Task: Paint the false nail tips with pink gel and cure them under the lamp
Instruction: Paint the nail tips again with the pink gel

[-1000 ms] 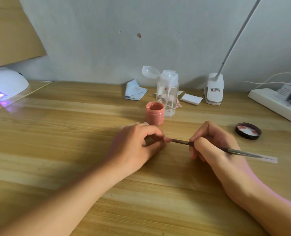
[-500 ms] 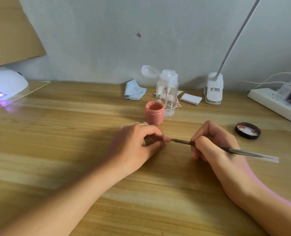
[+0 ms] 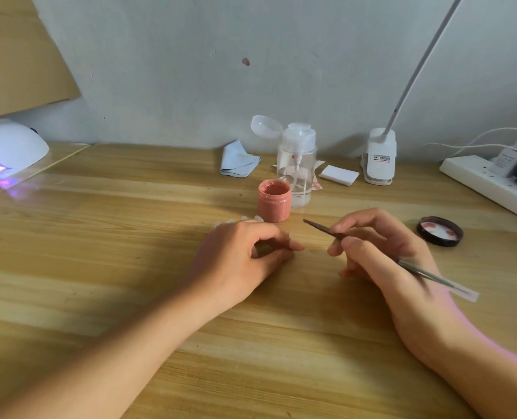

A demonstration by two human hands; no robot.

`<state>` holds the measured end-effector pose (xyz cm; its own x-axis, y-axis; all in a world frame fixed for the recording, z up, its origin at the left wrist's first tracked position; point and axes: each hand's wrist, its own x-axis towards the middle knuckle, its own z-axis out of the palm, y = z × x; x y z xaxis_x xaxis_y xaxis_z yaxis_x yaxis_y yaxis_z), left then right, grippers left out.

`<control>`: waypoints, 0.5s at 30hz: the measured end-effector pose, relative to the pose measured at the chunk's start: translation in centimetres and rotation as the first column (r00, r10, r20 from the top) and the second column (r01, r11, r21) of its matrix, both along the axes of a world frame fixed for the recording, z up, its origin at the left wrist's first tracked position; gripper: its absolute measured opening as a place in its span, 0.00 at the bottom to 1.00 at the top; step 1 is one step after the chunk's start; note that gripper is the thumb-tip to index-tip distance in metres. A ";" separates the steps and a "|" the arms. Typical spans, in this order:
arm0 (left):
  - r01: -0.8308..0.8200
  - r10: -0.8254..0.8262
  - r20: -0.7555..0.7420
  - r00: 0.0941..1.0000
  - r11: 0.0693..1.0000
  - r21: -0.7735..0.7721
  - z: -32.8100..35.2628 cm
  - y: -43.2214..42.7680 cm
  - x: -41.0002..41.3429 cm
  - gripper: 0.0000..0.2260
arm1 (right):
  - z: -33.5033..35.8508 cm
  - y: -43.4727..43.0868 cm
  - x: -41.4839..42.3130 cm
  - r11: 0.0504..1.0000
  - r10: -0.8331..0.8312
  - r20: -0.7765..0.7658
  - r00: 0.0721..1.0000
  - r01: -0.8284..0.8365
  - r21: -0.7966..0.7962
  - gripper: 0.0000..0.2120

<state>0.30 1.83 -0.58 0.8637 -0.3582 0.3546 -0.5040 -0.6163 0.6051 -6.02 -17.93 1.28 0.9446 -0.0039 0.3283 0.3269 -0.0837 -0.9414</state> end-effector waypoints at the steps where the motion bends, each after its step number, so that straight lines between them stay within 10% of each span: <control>1: 0.002 -0.002 -0.004 1.000 1.000 -0.004 0.0 0.0 0.0 0.09 | 0.1 0.1 0.0 1.000 -0.010 -0.006 1.000 0.010 0.002 0.02; 15: -0.037 0.037 -0.060 0.998 0.999 0.000 0.1 -0.1 -0.1 0.04 | 0.6 0.9 0.0 0.991 -0.134 -0.110 0.985 0.133 -0.017 0.05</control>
